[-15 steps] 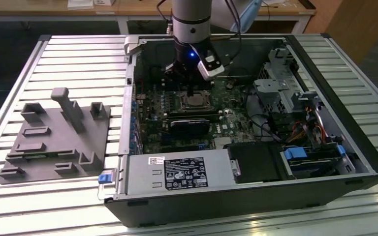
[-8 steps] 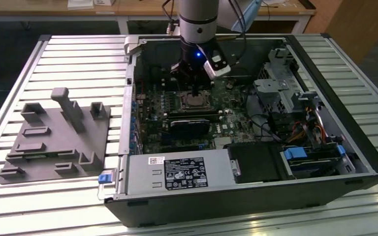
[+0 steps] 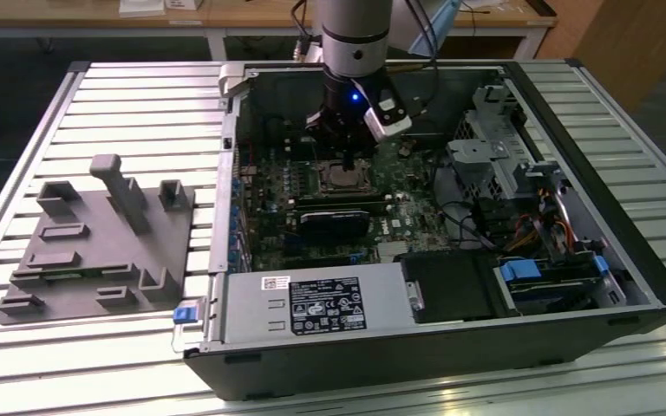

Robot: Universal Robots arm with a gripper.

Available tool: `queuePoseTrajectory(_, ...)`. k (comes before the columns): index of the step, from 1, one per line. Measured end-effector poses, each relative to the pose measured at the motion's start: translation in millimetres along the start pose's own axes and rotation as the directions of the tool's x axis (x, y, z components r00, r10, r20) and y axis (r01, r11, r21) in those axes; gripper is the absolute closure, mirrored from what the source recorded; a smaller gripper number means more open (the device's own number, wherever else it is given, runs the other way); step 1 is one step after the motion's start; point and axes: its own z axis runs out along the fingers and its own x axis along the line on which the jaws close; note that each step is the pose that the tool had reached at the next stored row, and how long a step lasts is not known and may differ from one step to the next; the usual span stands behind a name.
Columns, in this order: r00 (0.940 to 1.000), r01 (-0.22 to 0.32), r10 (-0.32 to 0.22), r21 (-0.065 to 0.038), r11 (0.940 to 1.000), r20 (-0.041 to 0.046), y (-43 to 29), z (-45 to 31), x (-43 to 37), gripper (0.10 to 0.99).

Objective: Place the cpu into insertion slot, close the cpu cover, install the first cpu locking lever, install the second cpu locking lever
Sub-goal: 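Close the cpu cover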

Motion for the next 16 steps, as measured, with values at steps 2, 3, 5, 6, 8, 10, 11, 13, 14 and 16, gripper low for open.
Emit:
queuePoseTrajectory(2, 1.0, 0.0, 0.0, 0.002, 1.0, 0.0002, 0.0, -0.1, 0.0, 0.98)
queuePoseTrajectory(3, 1.0, 0.0, 0.0, 0.003, 1.0, 0.0002, 0.0, -0.4, 0.0, 0.98)
queuePoseTrajectory(5, 1.0, 0.0, 0.0, 0.004, 1.0, 0.0002, 0.0, -2.4, -0.1, 0.98)
queuePoseTrajectory(6, 1.0, 0.0, 0.0, 0.004, 1.0, 0.0003, 0.0, -4.3, -0.2, 0.98)
queuePoseTrajectory(8, 1.0, 0.0, 0.0, 0.004, 1.0, 0.0003, 0.1, -9.1, -0.4, 0.98)
queuePoseTrajectory(10, 1.0, 0.0, 0.0, 0.004, 1.0, 0.0003, 0.1, -14.6, -0.6, 0.98)
queuePoseTrajectory(11, 1.0, 0.0, 0.0, 0.004, 1.0, 0.0003, 0.2, -17.2, -0.8, 0.98)
queuePoseTrajectory(13, 1.0, 0.0, 0.0, 0.004, 1.0, 0.0002, 0.2, -22.1, -1.0, 0.98)
queuePoseTrajectory(14, 1.0, 0.0, 0.0, 0.004, 1.0, 0.0003, 0.2, -24.1, -1.1, 0.98)
queuePoseTrajectory(16, 1.0, 0.0, 0.0, 0.004, 1.0, 0.0003, 0.3, -26.8, -1.2, 0.98)
